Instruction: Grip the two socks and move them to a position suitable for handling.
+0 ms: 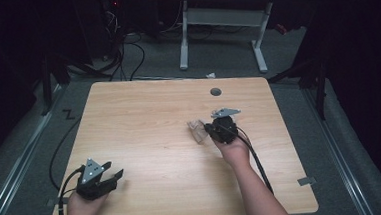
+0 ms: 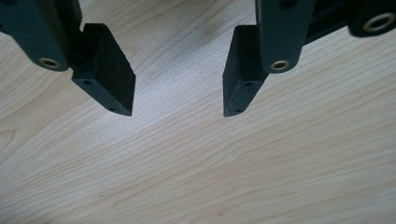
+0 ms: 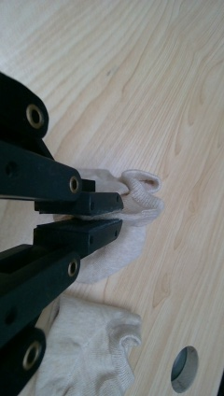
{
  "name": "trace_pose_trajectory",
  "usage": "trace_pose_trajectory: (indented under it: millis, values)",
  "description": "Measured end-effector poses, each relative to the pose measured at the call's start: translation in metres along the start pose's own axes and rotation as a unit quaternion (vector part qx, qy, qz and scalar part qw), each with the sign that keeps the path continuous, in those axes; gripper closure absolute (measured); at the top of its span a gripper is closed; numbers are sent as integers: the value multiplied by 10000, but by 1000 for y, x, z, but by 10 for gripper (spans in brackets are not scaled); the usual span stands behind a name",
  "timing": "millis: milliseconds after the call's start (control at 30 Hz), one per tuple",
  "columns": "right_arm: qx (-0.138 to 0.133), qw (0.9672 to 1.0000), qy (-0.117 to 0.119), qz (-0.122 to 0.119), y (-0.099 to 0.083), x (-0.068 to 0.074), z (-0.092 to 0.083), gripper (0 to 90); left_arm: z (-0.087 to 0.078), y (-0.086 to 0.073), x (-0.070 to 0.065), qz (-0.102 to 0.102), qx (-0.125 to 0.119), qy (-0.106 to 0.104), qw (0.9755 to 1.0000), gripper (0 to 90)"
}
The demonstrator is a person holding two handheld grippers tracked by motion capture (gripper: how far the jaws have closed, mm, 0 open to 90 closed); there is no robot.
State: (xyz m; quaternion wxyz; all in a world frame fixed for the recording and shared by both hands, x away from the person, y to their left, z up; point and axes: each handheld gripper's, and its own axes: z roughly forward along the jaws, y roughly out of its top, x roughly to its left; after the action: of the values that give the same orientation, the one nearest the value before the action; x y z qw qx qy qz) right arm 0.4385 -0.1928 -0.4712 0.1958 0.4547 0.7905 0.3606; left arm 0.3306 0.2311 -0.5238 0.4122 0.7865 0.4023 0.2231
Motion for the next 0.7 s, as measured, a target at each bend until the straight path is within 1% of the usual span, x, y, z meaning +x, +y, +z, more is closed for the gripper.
trace_pose_trajectory:
  millis: [67, 100, 133, 267, 333, 367, 400, 433, 467, 500, 567, 700]
  values:
    - [-79, 10000, 28, 22, -1, 3, -7, 859, 0, 0, 0, 4, 16, -9, 10000, 446]
    - [-79, 10000, 28, 22, -1, 3, -7, 859, 0, 0, 0, 4, 16, -9, 10000, 446]
    - [-166, 9999, 38, -30, -2, 6, -15, 859, 1, 0, -1, 3, 20, -9, 10000, 446]
    - [-383, 9992, 55, -139, 3, 12, -32, 860, 2, -1, 0, 6, 38, -10, 10000, 446]
    - [-484, 9987, 84, -143, 5, 15, -40, 860, 2, -1, 0, 0, 41, -18, 10000, 446]
    - [-484, 9987, 84, -143, 5, 15, -40, 860, 2, -1, 0, 0, 41, -18, 10000, 446]
    - [-558, 9982, 85, -196, 7, 18, -47, 860, 2, -1, 0, 0, 38, -19, 10000, 445]
    - [-558, 9982, 85, -196, 7, 18, -47, 860, 2, -1, 0, 0, 38, -19, 10000, 446]
    - [-625, 9977, 106, -223, 8, 21, -53, 860, 2, -1, 0, 1, 36, -20, 10000, 446]
    - [-625, 9977, 106, -223, 8, 21, -53, 860, 2, -1, 0, -3, 36, -23, 10000, 446]
    - [-736, 9968, 172, -267, 9, 25, -60, 860, 2, 0, 0, -4, 35, -43, 10000, 446]
    - [-803, 9961, 252, -272, 11, 31, -67, 861, 2, -1, -1, -11, 18, -41, 10000, 445]
